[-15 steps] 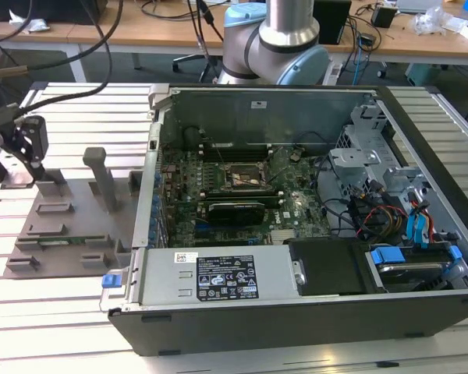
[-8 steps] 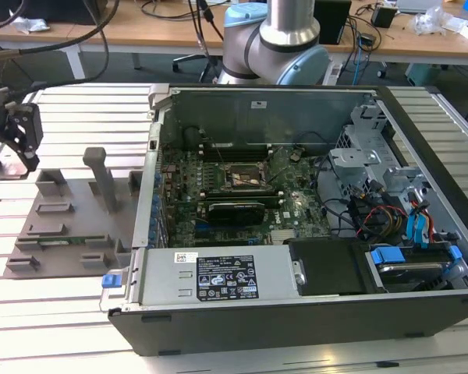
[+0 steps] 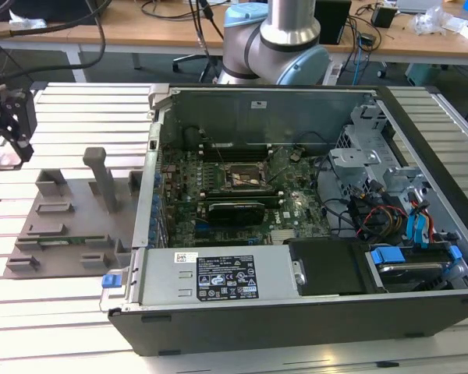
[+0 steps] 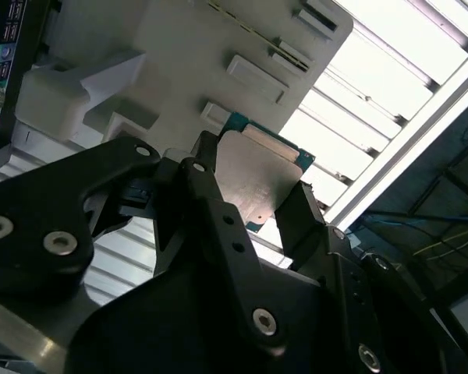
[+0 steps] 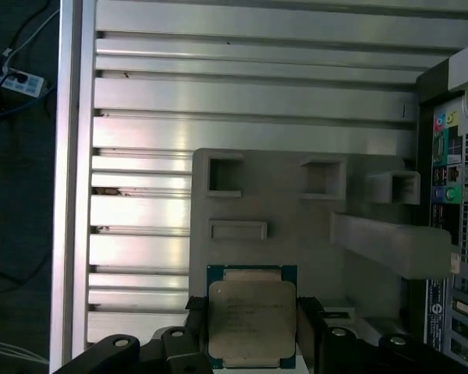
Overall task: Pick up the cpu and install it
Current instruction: 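Pick up the cpu and move it towards the insertion slot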
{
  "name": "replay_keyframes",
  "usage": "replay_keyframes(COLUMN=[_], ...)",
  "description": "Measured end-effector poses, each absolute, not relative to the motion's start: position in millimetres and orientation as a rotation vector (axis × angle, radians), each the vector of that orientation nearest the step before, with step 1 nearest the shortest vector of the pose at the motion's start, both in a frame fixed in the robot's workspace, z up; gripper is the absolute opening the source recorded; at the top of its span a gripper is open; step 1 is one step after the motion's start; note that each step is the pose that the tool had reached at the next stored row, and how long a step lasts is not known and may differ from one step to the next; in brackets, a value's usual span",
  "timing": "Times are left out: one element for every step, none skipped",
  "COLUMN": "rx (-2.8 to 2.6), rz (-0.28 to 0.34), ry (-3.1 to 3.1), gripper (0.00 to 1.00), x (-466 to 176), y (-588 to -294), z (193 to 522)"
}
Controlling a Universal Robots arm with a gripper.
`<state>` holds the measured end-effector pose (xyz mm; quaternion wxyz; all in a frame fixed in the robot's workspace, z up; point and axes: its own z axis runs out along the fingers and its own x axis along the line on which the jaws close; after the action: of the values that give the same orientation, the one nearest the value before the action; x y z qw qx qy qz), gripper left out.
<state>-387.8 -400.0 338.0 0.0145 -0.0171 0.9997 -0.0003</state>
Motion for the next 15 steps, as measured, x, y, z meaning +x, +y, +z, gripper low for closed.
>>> replay_keyframes(rx=[-0.053,-0.053,-0.053,-0.053,-0.053,-0.053,-0.053,-0.053,-0.053,-0.053,-0.053,-0.053,-0.053,-0.053,-0.053], rz=[-0.001,-0.001,-0.001,-0.001,-0.001,-0.001,-0.001,-0.001,-0.001,-0.001,-0.001,-0.001,-0.001,-0.001,-0.001], ry=[3.112,3.112,3.112,3.112,3.112,3.112,3.112,3.112,3.112,3.112,3.112,3.112,3.112,3.112,3.112], gripper=[0.55,0.55,0.55,0.55,0.55,0.55,0.55,0.55,0.55,0.55,0.55,0.55,0.55,0.55,0.55], x=[-388,-388,-388,-388,-388,-388,-388,-388,-388,-388,-388,-388,-388,-388,-387], y=[-400,-400,-400,-400,-400,-400,-400,-400,-400,-400,-400,-400,-400,-400,-400], z=[341,343,346,349,351,354,358,359,361,363,365,367,369,371,373])
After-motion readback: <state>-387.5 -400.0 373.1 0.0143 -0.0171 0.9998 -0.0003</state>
